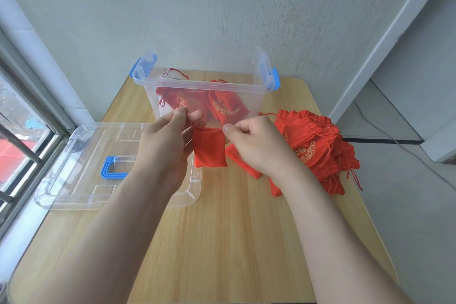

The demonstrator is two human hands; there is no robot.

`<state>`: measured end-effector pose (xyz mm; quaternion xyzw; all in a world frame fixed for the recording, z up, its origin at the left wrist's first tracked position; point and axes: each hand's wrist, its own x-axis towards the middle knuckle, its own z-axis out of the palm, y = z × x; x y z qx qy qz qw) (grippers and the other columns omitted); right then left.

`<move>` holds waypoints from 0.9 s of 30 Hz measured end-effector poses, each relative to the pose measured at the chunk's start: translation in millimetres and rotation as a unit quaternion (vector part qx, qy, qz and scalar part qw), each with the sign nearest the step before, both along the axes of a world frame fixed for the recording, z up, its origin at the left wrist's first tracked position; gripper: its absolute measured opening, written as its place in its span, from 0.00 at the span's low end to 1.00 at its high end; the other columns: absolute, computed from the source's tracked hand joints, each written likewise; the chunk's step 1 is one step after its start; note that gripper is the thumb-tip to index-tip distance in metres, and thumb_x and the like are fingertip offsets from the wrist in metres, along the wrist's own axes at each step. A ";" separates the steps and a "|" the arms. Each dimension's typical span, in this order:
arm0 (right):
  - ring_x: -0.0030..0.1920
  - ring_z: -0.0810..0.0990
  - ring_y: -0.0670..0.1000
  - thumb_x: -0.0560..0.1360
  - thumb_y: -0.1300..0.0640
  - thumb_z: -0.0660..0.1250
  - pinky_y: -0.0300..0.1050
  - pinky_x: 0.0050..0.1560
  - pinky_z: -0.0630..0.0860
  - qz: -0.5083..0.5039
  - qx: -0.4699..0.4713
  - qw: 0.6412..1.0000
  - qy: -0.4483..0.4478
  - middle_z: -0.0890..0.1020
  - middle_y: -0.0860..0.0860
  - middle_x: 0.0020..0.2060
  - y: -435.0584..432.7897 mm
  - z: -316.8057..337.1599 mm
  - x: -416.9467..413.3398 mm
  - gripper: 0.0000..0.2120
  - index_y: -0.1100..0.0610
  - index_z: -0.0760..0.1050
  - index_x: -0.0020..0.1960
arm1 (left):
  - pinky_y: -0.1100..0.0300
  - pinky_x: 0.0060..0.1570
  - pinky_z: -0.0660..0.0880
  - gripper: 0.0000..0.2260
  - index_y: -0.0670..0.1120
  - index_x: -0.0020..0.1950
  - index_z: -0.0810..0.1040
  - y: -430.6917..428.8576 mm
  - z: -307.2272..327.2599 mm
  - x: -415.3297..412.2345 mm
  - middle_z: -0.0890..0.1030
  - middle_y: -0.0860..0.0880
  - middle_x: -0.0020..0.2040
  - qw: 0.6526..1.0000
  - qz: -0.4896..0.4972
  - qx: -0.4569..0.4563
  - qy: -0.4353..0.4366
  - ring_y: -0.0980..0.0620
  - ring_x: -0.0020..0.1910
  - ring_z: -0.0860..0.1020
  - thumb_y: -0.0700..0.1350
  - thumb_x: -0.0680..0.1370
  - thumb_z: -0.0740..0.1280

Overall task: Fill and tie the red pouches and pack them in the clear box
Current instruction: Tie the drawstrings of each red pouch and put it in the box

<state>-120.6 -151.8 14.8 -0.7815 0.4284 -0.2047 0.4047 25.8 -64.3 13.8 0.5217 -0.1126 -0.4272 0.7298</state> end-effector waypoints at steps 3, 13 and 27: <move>0.20 0.68 0.42 0.85 0.50 0.67 0.36 0.26 0.63 -0.032 0.028 0.999 -0.016 0.69 0.41 0.17 -0.6 5.0 -2.4 0.21 0.63 0.81 0.39 | 0.49 0.59 0.79 0.06 0.45 0.58 0.78 -1.3 1.6 1.6 0.86 0.47 0.45 0.999 0.000 -0.003 0.053 0.46 0.48 0.84 0.43 0.87 0.62; 0.21 0.65 0.45 0.86 0.51 0.61 0.39 0.25 0.61 -0.048 0.154 0.984 -0.069 0.67 0.43 0.22 -2.9 10.6 2.2 0.16 0.54 0.79 0.43 | 0.55 0.50 0.72 0.10 0.45 0.41 0.70 -1.1 7.6 2.3 0.66 0.48 0.32 0.991 0.018 -0.011 0.136 0.47 0.35 0.71 0.41 0.82 0.57; 0.22 0.81 0.53 0.85 0.43 0.66 0.40 0.21 0.67 -0.144 0.112 0.979 -0.094 0.78 0.52 0.22 3.7 16.3 -6.2 0.25 0.62 0.79 0.39 | 0.53 0.54 0.79 0.11 0.40 0.62 0.78 -2.1 6.6 2.0 0.82 0.49 0.40 0.999 -0.003 -0.031 0.028 0.50 0.42 0.82 0.42 0.89 0.58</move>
